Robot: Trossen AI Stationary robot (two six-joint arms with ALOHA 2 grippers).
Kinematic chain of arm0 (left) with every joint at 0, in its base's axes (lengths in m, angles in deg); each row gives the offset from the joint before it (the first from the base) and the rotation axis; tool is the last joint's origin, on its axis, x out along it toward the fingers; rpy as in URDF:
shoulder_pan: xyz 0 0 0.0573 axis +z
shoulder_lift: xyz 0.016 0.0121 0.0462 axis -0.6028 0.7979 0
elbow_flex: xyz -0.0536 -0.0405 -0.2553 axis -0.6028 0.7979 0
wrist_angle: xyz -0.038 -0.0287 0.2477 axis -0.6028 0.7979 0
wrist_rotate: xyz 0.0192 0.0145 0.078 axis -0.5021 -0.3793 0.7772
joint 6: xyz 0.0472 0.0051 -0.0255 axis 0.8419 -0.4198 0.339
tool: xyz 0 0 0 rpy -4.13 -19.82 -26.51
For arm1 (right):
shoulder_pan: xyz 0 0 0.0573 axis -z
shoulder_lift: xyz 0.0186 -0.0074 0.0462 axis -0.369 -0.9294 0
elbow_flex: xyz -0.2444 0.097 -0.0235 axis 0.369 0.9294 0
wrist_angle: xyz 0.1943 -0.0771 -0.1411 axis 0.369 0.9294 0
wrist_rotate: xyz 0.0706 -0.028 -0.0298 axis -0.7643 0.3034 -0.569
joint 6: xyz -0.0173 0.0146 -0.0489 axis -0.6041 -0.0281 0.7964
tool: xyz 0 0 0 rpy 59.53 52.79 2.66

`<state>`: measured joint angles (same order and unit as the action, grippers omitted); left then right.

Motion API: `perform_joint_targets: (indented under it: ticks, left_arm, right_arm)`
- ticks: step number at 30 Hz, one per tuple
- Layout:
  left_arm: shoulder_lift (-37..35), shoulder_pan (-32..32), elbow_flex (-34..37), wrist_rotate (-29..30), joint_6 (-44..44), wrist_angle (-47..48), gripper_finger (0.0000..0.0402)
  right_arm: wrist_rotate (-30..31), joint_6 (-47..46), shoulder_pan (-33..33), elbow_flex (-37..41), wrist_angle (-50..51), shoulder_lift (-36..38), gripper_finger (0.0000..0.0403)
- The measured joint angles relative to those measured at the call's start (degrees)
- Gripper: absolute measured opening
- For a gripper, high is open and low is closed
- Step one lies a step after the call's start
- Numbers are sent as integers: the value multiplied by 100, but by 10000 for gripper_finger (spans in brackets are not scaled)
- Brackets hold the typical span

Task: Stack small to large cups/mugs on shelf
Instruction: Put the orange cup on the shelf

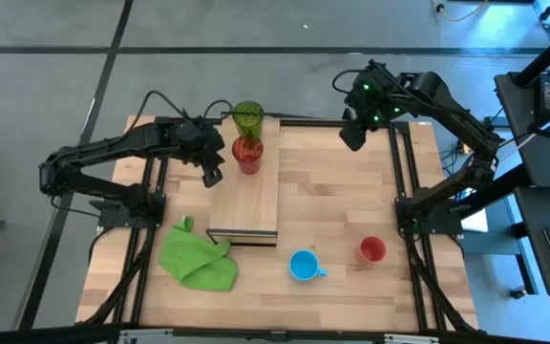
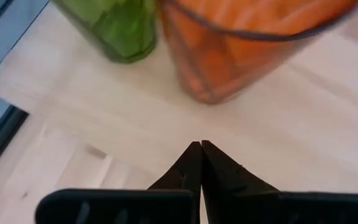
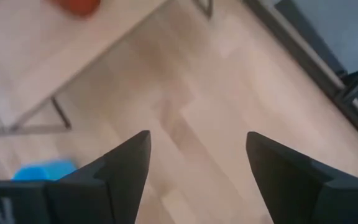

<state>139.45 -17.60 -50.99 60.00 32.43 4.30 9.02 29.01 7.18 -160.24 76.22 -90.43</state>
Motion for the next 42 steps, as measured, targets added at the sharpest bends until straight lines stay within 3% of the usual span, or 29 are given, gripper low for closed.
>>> perform_joint_targets:
  ticks: [6, 9, 13, 17, 24, 27, 36, 39, 42]
  left_arm:
    - [-562, -289, 0, -75, -344, -303, 0]
    - [-843, -386, 0, -59, -472, -399, 0]
    - [-1115, -470, 0, -61, -588, -485, 0]
    - [-1267, -514, -2, -59, -588, -575, 0]
    - [-1335, -514, -4, -57, -588, -574, 0]
    - [-1335, -514, -4, -58, -562, -551, 0]
    - [-1333, -514, -4, -55, -111, -552, 0]
    - [-1333, -514, -4, -55, -60, -552, 0]
    - [-1333, -514, -4, -55, 57, -552, 0]
  right_arm:
    - [-30, -16, -396, 0, 669, 28, 265]
    - [-205, -618, -531, -3, 486, 41, 265]
    - [-946, -1612, -640, -24, -105, 59, 265]
    - [-1607, -1634, -699, -22, -491, 59, 265]
    - [-1678, -1805, -767, -22, -883, 59, 265]
    - [-1733, -2477, -784, -22, -1548, 59, 265]
    - [-3040, -2676, -1616, -22, -3292, 25, 265]
    - [-2828, -2822, -2068, -20, -4473, 45, 265]
    - [-2472, -2696, -2402, -116, -6410, 51, 265]
